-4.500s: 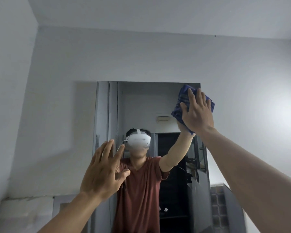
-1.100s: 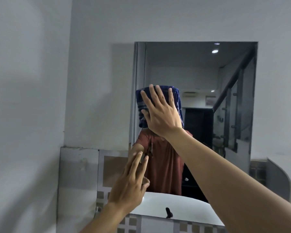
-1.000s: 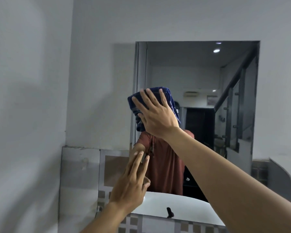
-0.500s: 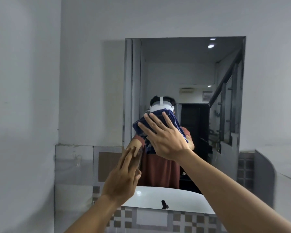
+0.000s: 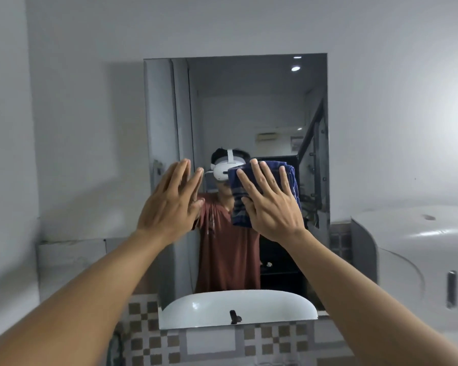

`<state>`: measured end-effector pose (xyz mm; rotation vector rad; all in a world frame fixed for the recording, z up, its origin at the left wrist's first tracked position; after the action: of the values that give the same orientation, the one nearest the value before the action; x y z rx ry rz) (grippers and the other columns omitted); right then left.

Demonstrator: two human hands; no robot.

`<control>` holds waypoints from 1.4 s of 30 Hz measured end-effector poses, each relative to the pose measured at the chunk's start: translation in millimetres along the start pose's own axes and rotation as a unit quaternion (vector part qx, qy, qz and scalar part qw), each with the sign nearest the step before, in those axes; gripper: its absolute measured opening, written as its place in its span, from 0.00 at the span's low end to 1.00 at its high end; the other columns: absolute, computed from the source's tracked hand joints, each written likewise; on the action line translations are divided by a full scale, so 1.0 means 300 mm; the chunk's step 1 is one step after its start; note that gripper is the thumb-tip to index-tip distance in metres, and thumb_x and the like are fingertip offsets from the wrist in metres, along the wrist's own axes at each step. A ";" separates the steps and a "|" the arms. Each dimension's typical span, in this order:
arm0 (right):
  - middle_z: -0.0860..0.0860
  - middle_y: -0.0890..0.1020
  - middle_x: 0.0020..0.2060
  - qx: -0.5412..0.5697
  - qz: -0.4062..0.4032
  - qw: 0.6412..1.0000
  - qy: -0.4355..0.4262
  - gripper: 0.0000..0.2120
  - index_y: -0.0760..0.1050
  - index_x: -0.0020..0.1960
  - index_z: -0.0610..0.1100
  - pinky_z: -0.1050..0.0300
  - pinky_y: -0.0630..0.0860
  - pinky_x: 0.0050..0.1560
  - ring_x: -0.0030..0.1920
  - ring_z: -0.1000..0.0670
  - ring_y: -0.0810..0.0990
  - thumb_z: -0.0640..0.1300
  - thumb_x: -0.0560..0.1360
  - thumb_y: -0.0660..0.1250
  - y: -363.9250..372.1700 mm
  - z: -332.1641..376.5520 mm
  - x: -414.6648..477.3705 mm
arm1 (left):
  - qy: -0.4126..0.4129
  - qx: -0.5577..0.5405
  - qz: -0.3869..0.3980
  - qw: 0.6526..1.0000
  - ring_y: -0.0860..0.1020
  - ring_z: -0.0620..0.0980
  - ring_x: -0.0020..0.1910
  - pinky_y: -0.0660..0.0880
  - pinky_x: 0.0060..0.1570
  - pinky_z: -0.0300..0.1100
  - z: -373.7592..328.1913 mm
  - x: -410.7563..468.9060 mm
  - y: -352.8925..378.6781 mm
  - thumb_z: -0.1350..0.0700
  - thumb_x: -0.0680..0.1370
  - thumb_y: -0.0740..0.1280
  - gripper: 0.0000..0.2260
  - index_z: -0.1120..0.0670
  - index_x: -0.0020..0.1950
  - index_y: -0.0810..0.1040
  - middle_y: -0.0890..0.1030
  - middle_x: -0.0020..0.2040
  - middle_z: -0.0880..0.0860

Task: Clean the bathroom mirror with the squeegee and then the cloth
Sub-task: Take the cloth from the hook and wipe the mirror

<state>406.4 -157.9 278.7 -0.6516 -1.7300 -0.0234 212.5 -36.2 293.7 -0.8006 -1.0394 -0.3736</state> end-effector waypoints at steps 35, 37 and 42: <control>0.41 0.57 0.80 0.057 -0.037 0.995 0.068 0.29 0.56 0.82 0.45 0.31 0.46 0.78 0.81 0.41 0.51 0.52 0.84 0.57 0.145 0.336 -0.072 | 0.055 0.030 -0.021 0.998 0.65 0.59 0.74 0.79 0.57 0.57 0.151 0.167 -0.138 0.44 0.78 0.67 0.28 0.53 0.76 0.69 0.67 0.75 0.59; 0.41 0.58 0.80 0.071 -0.039 0.995 0.057 0.28 0.57 0.81 0.45 0.31 0.49 0.78 0.81 0.42 0.53 0.51 0.84 0.58 0.149 0.400 -0.040 | 0.050 0.024 -0.016 0.998 0.65 0.58 0.75 0.80 0.55 0.58 0.155 0.171 -0.143 0.44 0.78 0.68 0.28 0.51 0.76 0.69 0.67 0.75 0.58; 0.41 0.57 0.81 0.078 -0.003 0.997 -0.020 0.29 0.55 0.82 0.44 0.34 0.41 0.79 0.81 0.42 0.51 0.49 0.82 0.55 0.183 0.541 -0.029 | 0.045 0.016 -0.008 0.999 0.63 0.58 0.76 0.80 0.53 0.62 0.154 0.174 -0.142 0.44 0.78 0.68 0.29 0.50 0.77 0.68 0.65 0.76 0.57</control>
<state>285.9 -57.7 208.6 -0.5347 -1.7522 0.1197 182.4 -25.9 369.0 -0.7412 -0.9666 -0.4016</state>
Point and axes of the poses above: each hand's wrist, its own x-axis towards the middle knuckle, its own y-axis out of the palm, z = x × y, the point moved 4 cm from there along x, towards the middle knuckle
